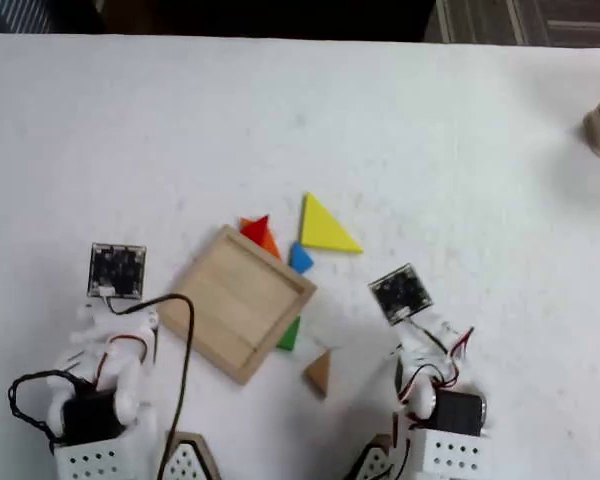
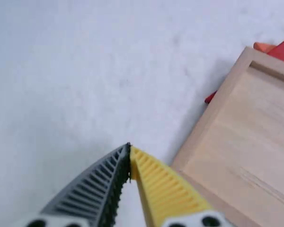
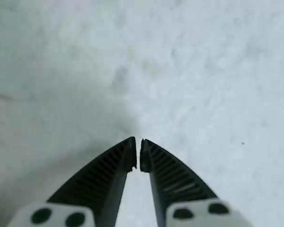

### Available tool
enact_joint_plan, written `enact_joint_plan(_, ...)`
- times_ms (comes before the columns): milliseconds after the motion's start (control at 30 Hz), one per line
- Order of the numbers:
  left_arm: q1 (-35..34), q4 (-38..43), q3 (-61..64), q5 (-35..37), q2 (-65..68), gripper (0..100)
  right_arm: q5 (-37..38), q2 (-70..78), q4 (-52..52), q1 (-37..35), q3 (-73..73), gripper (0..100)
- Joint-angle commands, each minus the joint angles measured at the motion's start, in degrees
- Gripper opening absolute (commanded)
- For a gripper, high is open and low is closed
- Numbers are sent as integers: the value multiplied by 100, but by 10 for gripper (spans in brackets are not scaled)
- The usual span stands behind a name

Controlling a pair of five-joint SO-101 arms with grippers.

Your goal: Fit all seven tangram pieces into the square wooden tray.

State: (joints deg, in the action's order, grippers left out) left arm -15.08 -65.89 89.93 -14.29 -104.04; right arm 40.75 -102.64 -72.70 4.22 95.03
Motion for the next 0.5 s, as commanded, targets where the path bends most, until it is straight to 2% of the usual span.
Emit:
enact_joint_plan(0,75,281,-580,0,-48,28,9,-57,4,-84,-132,21)
enact_joint_plan(233,110,-167,-1231,53,259,28,9,-57,-268,-620,-202,20)
enact_joint_plan(367,110,35,-1749,88,1631,28,-18,-57,-127,-787,-255,20)
enact_joint_plan(467,119,255,-2312,343,2958,28,-343,-57,242,-505,-484,20)
